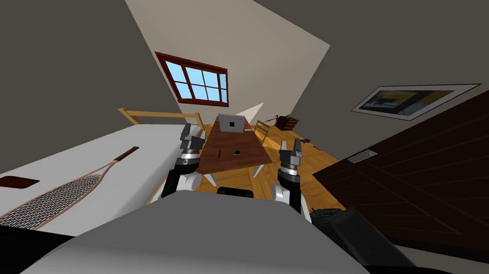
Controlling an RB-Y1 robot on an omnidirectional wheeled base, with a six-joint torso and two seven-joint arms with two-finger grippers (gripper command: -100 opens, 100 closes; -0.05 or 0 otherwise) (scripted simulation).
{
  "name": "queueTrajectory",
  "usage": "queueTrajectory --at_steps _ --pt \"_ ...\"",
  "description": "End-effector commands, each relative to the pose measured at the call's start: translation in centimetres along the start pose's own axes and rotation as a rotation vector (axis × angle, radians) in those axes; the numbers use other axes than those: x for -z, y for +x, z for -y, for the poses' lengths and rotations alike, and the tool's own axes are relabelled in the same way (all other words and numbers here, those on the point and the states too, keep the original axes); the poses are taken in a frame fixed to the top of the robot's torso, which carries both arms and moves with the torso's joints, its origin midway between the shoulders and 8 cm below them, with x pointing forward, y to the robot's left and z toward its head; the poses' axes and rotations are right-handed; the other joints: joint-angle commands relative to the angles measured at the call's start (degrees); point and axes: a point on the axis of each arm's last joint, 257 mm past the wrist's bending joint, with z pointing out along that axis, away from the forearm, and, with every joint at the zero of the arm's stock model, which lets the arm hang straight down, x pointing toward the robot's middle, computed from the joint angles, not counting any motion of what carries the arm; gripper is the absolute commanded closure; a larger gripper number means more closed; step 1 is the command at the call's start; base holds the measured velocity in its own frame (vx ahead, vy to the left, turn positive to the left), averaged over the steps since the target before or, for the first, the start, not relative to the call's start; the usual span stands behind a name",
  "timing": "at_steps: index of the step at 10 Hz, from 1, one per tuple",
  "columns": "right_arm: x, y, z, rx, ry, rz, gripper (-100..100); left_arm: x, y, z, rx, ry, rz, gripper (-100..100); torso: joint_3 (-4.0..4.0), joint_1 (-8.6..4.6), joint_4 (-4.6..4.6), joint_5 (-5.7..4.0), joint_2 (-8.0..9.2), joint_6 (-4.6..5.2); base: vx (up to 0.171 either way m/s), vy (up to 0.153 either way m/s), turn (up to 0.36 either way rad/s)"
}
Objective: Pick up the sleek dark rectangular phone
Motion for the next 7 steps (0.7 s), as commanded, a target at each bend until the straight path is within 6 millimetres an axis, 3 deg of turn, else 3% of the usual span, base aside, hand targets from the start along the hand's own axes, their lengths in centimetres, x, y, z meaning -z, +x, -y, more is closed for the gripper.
queueTrajectory --at_steps 1,4,5,7 --pt "0.0 0.0 0.0 0.0 0.0 0.0 0 -0.1 -0.4 -1.8 -0.014 -0.048 -0.018 -100 0.0 0.0 0.0 0.0 0.0 0.0 -0.017 -0.008 -0.041" --pt "0.0 0.0 0.0 0.0 0.0 0.0 0 -0.2 -1.8 -5.9 -0.037 -0.151 -0.029 -100 0.06 -0.02 0.02 0.0 0.12 0.01 -0.04 -0.013 -0.044" --pt "0.0 0.0 0.0 0.0 0.0 0.0 0 -0.2 -1.9 -5.9 -0.037 -0.152 -0.028 -100 0.09 -0.03 0.03 -0.01 0.16 0.01 -0.036 -0.011 -0.014" --pt "0.0 0.0 0.0 0.0 0.0 0.0 0 -0.2 -3.7 -9.4 -0.057 -0.24 -0.023 -100 0.06 -0.03 0.02 0.0 0.1 0.01 -0.038 -0.018 -0.046"
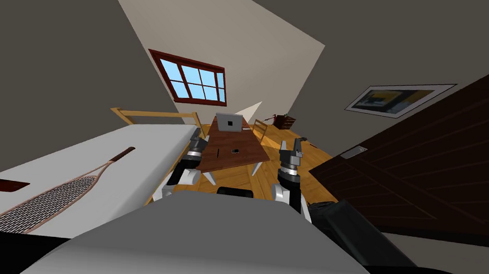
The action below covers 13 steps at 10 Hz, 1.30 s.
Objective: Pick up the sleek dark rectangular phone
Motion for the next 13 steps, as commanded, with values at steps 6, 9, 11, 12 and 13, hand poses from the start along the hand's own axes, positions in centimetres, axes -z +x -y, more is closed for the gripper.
queueTrajectory --at_steps 6,9,11,12,13 --pt "0.0 0.0 0.0 0.0 0.0 0.0 0 -1.2 -4.9 -7.2 -0.036 -0.197 0.043 -100 -0.02 0.04 0.0 0.01 -0.03 0.0 -0.04 -0.016 -0.045" --pt "0.0 0.0 0.0 0.0 0.0 0.0 0 -1.9 -8.2 -10.3 -0.053 -0.294 0.083 -100 -0.01 0.02 0.0 0.0 -0.03 -0.01 -0.036 -0.021 -0.056" --pt "0.0 0.0 0.0 0.0 0.0 0.0 0 -1.9 -10.3 -12.3 -0.06 -0.354 0.114 -100 -0.02 0.02 0.0 0.0 -0.04 -0.01 -0.03 -0.023 -0.068" --pt "0.0 0.0 0.0 0.0 0.0 0.0 0 -1.5 -10.6 -13.0 -0.06 -0.373 0.121 -100 -0.02 0.0 -0.01 0.0 -0.04 -0.01 -0.027 -0.017 -0.037" --pt "0.0 0.0 0.0 0.0 0.0 0.0 0 -2.2 -12.1 -13.4 -0.064 -0.398 0.142 -100 -0.02 0.02 0.0 0.0 -0.05 -0.02 -0.034 -0.023 -0.088"
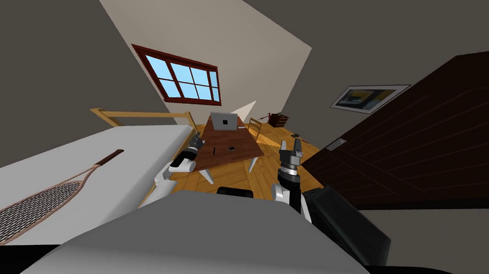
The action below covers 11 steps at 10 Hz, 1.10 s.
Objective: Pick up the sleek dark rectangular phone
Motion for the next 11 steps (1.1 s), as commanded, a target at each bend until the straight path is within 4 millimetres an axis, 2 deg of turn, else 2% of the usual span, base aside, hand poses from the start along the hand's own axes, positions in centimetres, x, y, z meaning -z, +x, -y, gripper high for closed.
queueTrajectory --at_steps 1,2,3,4,5,6,7,8,9,10,11 --pt "0.0 0.0 0.0 0.0 0.0 0.0 0 -0.2 -1.3 -2.1 0.0 -0.055 0.026 -100 0.0 0.0 0.0 0.0 0.0 0.0 -0.027 -0.015 -0.057" --pt "0.0 0.0 0.0 0.0 0.0 0.0 0 -1.1 -2.9 -2.4 0.001 -0.087 0.051 -100 0.0 0.02 -0.01 0.01 -0.01 -0.03 -0.029 -0.024 -0.126" --pt "0.0 0.0 0.0 0.0 0.0 0.0 0 -0.9 -3.5 -3.8 0.001 -0.116 0.063 -100 0.0 0.0 0.0 0.0 0.0 -0.01 -0.026 -0.018 -0.047" --pt "0.0 0.0 0.0 0.0 0.0 0.0 0 -0.9 -3.5 -3.8 0.001 -0.116 0.063 -100 0.0 0.01 0.0 0.01 0.0 -0.03 -0.011 -0.007 0.017" --pt "0.0 0.0 0.0 0.0 0.0 0.0 0 -1.6 -5.3 -4.4 0.005 -0.157 0.094 -100 -0.02 0.04 -0.01 0.01 -0.04 -0.04 -0.017 -0.022 -0.114" --pt "0.0 0.0 0.0 0.0 0.0 0.0 0 -1.4 -5.7 -5.4 0.005 -0.178 0.104 -100 -0.03 0.0 -0.01 0.0 -0.05 0.01 -0.015 -0.019 -0.084" --pt "0.0 0.0 0.0 0.0 0.0 0.0 0 -2.1 -7.5 -5.7 0.011 -0.207 0.135 -100 -0.03 0.01 -0.01 0.0 -0.05 -0.03 -0.017 -0.022 -0.13" --pt "0.0 0.0 0.0 0.0 0.0 0.0 0 -1.7 -8.0 -7.0 0.013 -0.239 0.147 -100 -0.03 0.02 -0.01 0.0 -0.05 -0.01 -0.013 -0.018 -0.071" --pt "0.0 0.0 0.0 0.0 0.0 0.0 0 -1.7 -8.0 -7.0 0.013 -0.241 0.147 -100 -0.03 0.02 -0.01 0.01 -0.05 -0.04 -0.006 -0.009 0.012" --pt "0.0 0.0 0.0 0.0 0.0 0.0 0 -2.1 -10.2 -7.8 0.022 -0.282 0.187 -100 -0.03 0.03 -0.01 0.01 -0.06 -0.04 -0.011 -0.024 -0.146" --pt "0.0 0.0 0.0 0.0 0.0 0.0 0 -1.8 -10.4 -8.5 0.024 -0.303 0.193 -100 -0.04 0.0 -0.02 0.0 -0.07 0.0 -0.008 -0.02 -0.083"
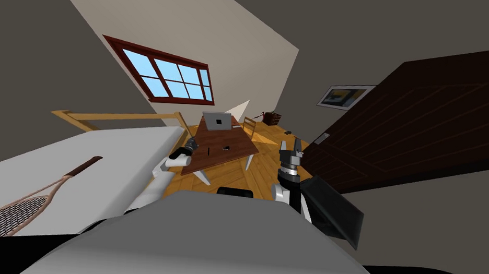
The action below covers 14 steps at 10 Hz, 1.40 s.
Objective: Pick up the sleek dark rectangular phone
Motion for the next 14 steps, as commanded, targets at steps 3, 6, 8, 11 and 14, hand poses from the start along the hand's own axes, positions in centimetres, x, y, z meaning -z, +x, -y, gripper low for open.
queueTrajectory --at_steps 3,6,8,11,14 --pt "0.0 0.0 0.0 0.0 0.0 0.0 0 -1.3 -4.7 -2.0 0.034 -0.112 0.089 -100 -0.01 0.01 -0.01 0.0 -0.01 -0.01 -0.002 -0.026 -0.142" --pt "0.0 0.0 0.0 0.0 0.0 0.0 0 -1.3 -7.4 -4.7 0.058 -0.212 0.148 -100 -0.04 -0.03 -0.01 0.0 -0.07 0.04 0.009 -0.022 -0.13" --pt "0.0 0.0 0.0 0.0 0.0 0.0 0 -1.5 -9.1 -5.3 0.081 -0.258 0.185 -100 -0.03 0.05 -0.02 0.02 -0.04 -0.03 0.01 -0.009 -0.067" --pt "0.0 0.0 0.0 0.0 0.0 0.0 0 -1.0 -11.4 -7.7 0.113 -0.344 0.238 -100 -0.06 -0.02 -0.02 0.0 -0.11 0.04 0.022 -0.019 -0.17" --pt "0.0 0.0 0.0 0.0 0.0 0.0 0 -0.4 -13.2 -9.2 0.144 -0.411 0.28 -100 -0.06 0.01 -0.02 0.0 -0.12 0.04 0.023 -0.01 -0.117"
